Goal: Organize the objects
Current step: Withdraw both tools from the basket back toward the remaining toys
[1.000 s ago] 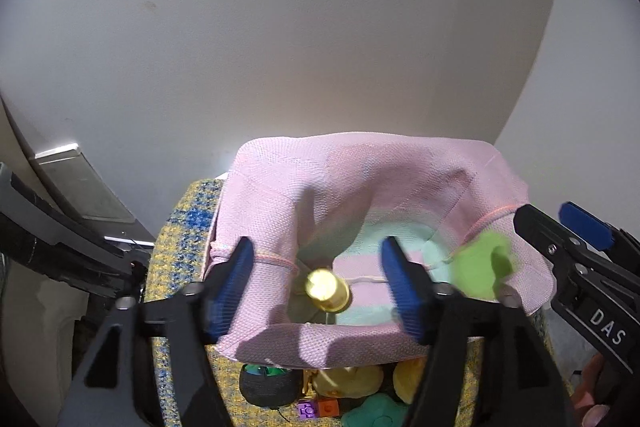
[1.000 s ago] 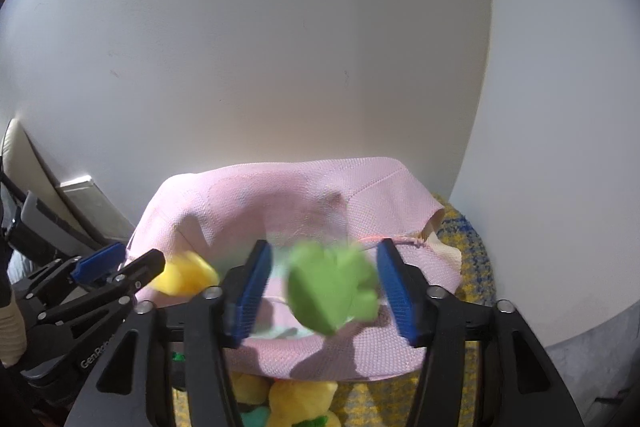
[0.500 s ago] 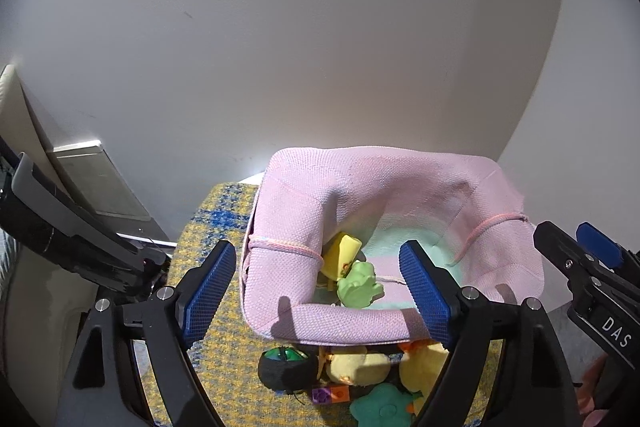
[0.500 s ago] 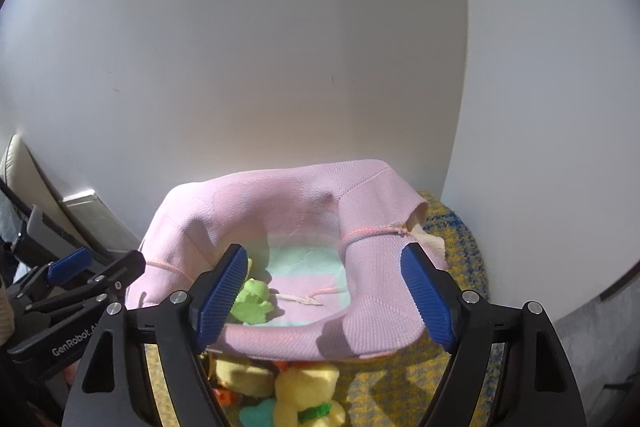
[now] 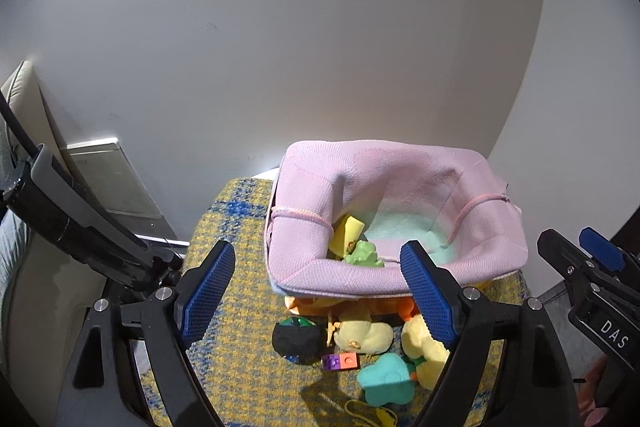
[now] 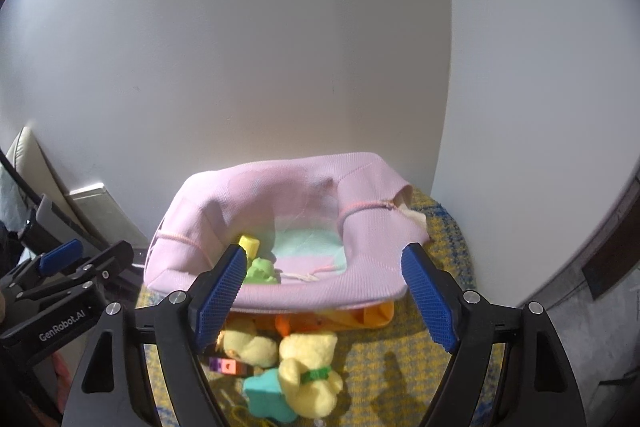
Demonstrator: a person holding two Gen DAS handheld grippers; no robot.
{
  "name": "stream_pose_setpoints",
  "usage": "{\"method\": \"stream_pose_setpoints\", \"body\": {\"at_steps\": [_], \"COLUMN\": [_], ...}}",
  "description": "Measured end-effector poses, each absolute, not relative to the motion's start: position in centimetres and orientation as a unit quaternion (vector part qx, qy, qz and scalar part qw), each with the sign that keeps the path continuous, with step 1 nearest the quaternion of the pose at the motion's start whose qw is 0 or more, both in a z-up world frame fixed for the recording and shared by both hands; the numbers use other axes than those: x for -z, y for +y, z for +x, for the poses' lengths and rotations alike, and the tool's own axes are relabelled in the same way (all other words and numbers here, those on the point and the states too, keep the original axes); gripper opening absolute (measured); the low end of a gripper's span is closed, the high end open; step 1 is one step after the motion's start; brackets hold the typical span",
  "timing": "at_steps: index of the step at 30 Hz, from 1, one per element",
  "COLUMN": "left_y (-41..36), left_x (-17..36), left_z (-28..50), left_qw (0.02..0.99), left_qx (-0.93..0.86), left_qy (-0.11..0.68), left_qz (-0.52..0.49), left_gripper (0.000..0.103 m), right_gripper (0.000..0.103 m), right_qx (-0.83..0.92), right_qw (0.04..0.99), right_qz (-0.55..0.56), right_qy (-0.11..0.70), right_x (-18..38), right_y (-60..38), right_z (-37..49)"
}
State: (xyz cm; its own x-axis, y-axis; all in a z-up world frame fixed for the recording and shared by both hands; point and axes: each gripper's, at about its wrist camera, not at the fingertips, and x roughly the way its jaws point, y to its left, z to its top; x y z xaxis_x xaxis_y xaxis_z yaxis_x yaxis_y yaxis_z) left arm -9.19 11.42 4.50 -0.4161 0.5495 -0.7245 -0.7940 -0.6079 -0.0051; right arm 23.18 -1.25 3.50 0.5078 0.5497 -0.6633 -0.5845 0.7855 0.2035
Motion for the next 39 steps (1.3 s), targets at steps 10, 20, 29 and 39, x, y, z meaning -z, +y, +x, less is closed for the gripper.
{"method": "stream_pose_setpoints", "body": {"at_steps": [10,20,29,39], "left_y": [8.2,5.8,4.4,4.1], "left_x": [-2.9,-0.1,4.0,9.7], "left_z": [-7.1,-4.7,-2.0,0.2], "left_qw": [0.418,0.439,0.453,0.467], "left_qx": [-0.822,-0.814,-0.804,-0.781], "left_qy": [0.174,0.175,0.191,0.219], "left_qz": [-0.346,-0.336,-0.334,-0.354], "left_gripper": [0.089,0.094,0.096,0.096], "right_gripper": [0.080,0.082,0.082,0.082], "right_qx": [-0.320,-0.305,-0.294,-0.280], "right_qw": [0.868,0.877,0.879,0.869], "right_qz": [-0.028,-0.032,-0.037,-0.047], "right_qy": [0.379,0.370,0.373,0.406], "right_x": [-1.8,0.6,4.4,9.9], "right_y": [-3.5,-5.9,-8.0,-9.7], "right_z": [20.0,17.2,14.3,12.8]}}
